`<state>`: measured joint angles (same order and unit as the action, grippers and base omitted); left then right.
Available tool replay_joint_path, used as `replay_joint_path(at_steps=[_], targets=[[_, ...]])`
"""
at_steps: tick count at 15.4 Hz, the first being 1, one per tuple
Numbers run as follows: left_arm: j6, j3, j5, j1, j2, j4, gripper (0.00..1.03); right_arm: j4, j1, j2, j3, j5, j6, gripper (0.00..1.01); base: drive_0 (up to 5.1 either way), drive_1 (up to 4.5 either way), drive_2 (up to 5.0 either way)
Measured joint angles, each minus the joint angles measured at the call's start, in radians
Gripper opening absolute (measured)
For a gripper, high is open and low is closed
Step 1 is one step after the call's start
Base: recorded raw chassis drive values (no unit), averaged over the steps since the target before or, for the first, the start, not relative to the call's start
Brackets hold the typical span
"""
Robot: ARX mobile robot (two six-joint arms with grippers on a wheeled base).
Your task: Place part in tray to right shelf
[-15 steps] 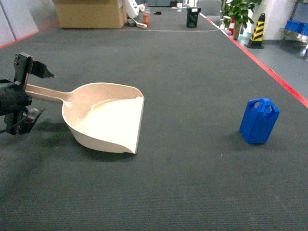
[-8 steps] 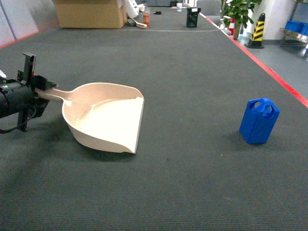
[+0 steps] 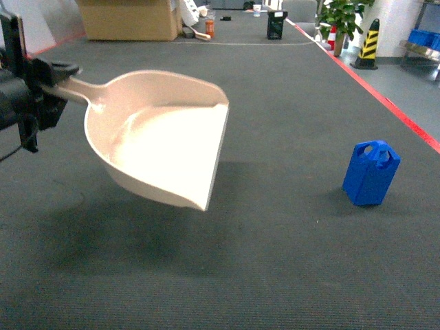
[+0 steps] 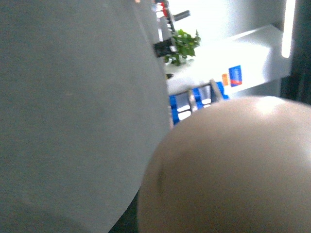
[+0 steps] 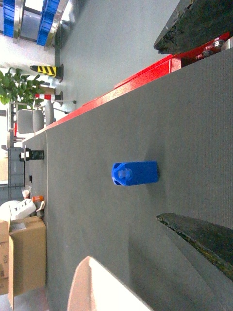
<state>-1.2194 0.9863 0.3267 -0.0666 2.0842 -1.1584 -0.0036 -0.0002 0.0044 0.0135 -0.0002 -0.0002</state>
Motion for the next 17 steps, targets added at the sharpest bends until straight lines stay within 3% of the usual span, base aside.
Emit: replay_joint_path(at_steps=[2,6,9,11,12,13,14,15,17], targets=[[-0.034,-0.071,0.014,0.047,-0.105,-0.085,0.17,0.0,0.0,0.0,0.0,0.0,0.0,0.98,0.0,0.0,0.0],[-0.082,-0.199,0.018,0.132,-0.196,-0.122,0.17,0.0,0.0,0.0,0.0,0.0,0.0,0.98,0.0,0.0,0.0],[-0.072,-0.211,0.003,0.172,-0.21,-0.122,0.17,0.0,0.0,0.0,0.0,0.0,0.0,0.98,0.0,0.0,0.0],[-0.064,-0.211,-0.002,0.169,-0.217,-0.122,0.17,-0.013,0.002,0.003,0.001,0.01,0.001,0.98,0.0,0.0,0.0],[-0.064,-0.211,-0.002,0.169,-0.217,-0.122,0.17,-0.142,0.036,0.067,0.048,0.119,0.008,0.98,0.0,0.0,0.0],[-0.063,-0.212,-0.009,0.164,-0.217,-0.121,0.17,-0.175,0.0,0.232,0.097,0.189,0.008,0.98,0.0,0.0,0.0],[-0.063,-0.212,-0.004,0.165,-0.219,-0.124,0.17,-0.093,-0.114,0.38,0.124,0.169,-0.001,0.98,0.0,0.0,0.0],[-0.062,-0.212,-0.007,0.165,-0.219,-0.123,0.17,-0.013,-0.176,0.502,0.154,0.115,-0.015,0.98,0.0,0.0,0.0],[-0.062,-0.212,-0.006,0.166,-0.219,-0.124,0.16,0.161,-0.159,0.763,0.23,0.023,-0.029,0.98,0.0,0.0,0.0]])
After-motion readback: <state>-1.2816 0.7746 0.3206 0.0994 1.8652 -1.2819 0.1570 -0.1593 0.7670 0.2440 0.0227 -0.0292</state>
